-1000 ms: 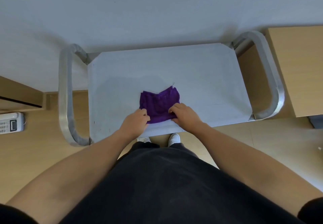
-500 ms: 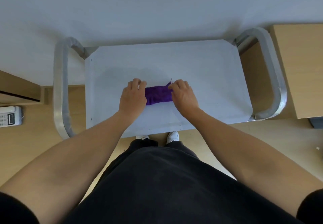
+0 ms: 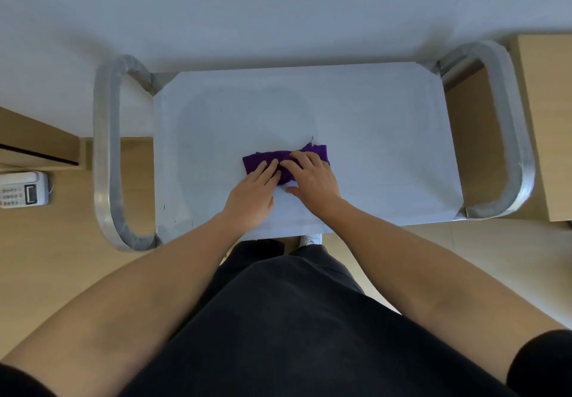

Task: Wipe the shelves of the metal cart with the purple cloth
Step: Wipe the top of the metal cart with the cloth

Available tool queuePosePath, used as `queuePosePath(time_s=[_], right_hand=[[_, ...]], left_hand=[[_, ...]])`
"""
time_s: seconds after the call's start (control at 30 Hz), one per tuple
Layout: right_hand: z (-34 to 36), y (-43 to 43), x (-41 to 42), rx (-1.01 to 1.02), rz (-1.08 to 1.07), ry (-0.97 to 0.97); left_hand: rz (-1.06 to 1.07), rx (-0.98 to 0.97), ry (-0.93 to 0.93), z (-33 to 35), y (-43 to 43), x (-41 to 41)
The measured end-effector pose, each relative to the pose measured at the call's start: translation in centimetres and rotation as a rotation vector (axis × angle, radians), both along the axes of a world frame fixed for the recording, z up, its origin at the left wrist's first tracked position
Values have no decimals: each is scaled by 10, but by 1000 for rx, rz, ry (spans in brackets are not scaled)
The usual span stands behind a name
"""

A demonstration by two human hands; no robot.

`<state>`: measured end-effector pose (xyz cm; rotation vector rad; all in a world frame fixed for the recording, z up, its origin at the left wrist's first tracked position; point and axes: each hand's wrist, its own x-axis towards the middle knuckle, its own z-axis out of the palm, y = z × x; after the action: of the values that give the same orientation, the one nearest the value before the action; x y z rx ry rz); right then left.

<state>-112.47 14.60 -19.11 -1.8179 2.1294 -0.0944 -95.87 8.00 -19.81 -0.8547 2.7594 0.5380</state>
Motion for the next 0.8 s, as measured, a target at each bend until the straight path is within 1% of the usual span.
queuePosePath(time_s=[0.13, 0.23, 0.3, 0.43, 0.6, 0.73, 0.8], right_hand=[[2, -3, -2, -10, 19, 27], [-3, 1, -4, -78, 11, 14], [-5, 0, -4, -117, -10, 5], [1, -1, 1, -129, -52, -12], [15, 18, 9, -107, -128, -120], [27, 36, 13, -170, -248, -274], [32, 49, 18, -185, -287, -337]], left_hand=[[78, 10, 75, 11, -3, 2], [119, 20, 91, 18, -7, 13], [192, 66, 101, 18, -8, 24], [257, 109, 108, 20, -6, 41], [293, 92, 87, 27, 3, 37], [383, 90, 68, 31, 19, 43], [424, 75, 87, 30, 35, 53]])
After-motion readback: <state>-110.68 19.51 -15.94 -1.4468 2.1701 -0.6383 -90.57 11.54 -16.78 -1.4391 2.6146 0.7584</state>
